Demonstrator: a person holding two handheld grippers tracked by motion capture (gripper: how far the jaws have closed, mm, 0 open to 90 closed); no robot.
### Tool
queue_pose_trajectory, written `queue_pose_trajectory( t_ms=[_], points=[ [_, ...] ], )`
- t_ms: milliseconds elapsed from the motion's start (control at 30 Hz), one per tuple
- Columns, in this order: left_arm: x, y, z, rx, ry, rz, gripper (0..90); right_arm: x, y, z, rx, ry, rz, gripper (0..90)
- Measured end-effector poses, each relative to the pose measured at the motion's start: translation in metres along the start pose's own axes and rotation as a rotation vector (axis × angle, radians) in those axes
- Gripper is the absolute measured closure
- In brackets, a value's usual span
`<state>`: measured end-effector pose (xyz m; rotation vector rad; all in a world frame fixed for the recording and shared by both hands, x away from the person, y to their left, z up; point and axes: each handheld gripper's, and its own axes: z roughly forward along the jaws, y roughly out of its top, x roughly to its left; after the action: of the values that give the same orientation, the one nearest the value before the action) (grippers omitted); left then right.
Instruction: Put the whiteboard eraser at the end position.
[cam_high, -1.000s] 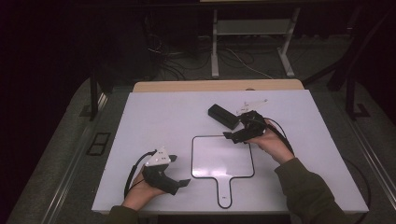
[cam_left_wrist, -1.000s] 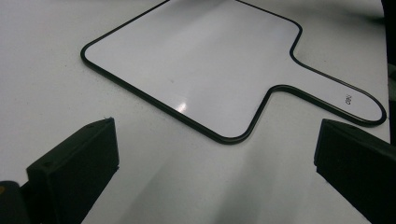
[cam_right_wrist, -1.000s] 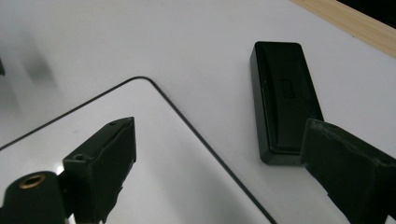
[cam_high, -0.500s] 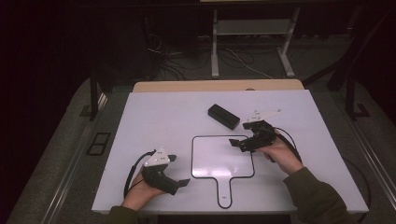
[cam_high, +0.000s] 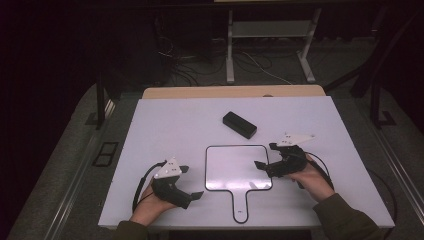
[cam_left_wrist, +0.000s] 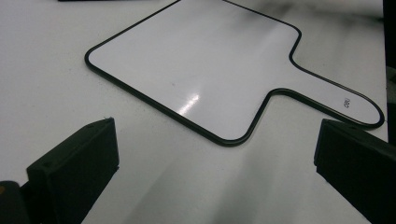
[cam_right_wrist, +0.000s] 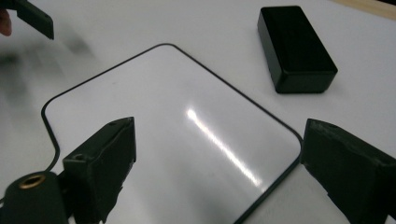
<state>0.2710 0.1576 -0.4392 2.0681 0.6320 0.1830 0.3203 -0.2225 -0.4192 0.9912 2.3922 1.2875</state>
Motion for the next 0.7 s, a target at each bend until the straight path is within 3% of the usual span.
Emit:
queue_pose_trajectory(
  t_ms=[400,700],
  points=[
    [-0.001,0.001,-0.002,-0.014,0.005,-0.002,0.0,0.005,-0.031,-0.026,-0.077,0.005,0.044,9.3],
    [-0.001,0.0,-0.003,-0.02,0.005,-0.013,0.0,0.002,-0.053,-0.045,-0.071,-0.009,0.06,9.4]
  ],
)
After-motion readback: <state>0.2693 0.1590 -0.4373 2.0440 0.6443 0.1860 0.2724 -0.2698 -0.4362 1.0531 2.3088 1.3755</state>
